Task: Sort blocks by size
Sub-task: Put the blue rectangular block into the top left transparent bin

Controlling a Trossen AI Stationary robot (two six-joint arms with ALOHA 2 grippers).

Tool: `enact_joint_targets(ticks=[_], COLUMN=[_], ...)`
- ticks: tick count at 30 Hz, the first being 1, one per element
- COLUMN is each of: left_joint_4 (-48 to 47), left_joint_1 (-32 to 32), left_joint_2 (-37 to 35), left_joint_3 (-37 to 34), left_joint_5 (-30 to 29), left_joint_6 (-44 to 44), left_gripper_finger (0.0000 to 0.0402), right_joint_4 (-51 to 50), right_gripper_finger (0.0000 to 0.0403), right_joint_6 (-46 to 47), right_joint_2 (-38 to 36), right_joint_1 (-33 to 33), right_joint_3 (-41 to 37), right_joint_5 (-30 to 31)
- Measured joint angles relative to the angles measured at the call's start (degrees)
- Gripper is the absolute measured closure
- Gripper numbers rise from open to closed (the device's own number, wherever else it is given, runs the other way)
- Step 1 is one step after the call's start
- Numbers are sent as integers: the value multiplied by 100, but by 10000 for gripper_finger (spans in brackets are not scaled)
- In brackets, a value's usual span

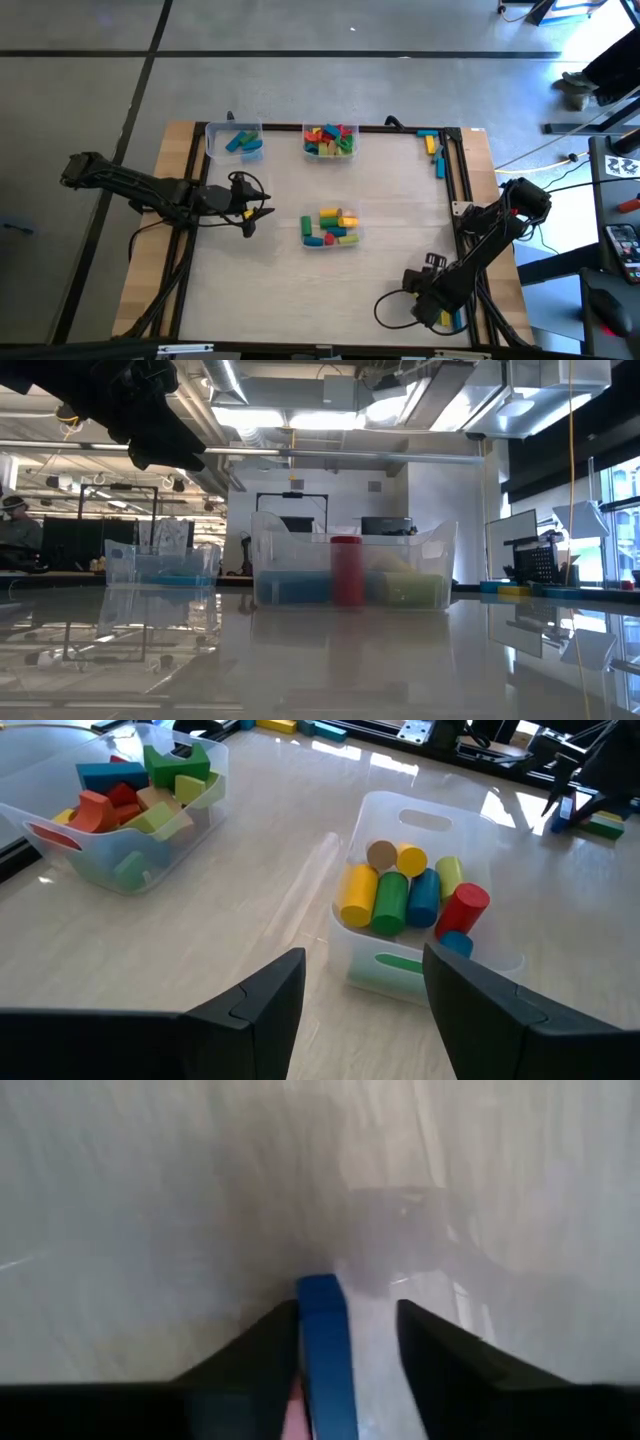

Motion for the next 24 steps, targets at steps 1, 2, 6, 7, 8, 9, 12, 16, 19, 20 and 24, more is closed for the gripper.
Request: enact_joint_targets(ticks=[1,2,6,7,8,9,12,16,19,20,24], left_joint_4=[-2,0,-1,0,-2,0,0,8,20,20,18], left_joint_1=[0,0,0,0,0,0,0,0,0,0,0], left_joint_2=[0,0,0,0,0,0,0,0,0,0,0], left_joint_3=[0,0,0,0,0,0,0,0,0,0,0], left_joint_5=[0,0,0,0,0,0,-1,0,0,0,0], left_joint_6=[0,0,0,-2,0,-2,-2,-2,-2,-2,-67], left_gripper_finger=[203,203,203,203,203,203,203,203,203,203,203], right_joint_4=[23,59,80,77,76,75,75,-6,-200,-292,-498], right_gripper_finger=[257,271,323,333,341,347,350,339,336,338,349], right_joint_6=[-8,-29,-73,-81,-86,-107,-248,-379,-388,-391,-607], right_joint_2=[-1,-1,0,-2,-2,-6,-7,-7,-7,-7,-7], right_joint_1=[0,0,0,0,0,0,0,-64,-201,-251,-474], right_joint_3=[0,0,0,0,0,0,0,79,293,373,718], right_joint_5=[0,0,0,1,2,0,4,146,251,267,475])
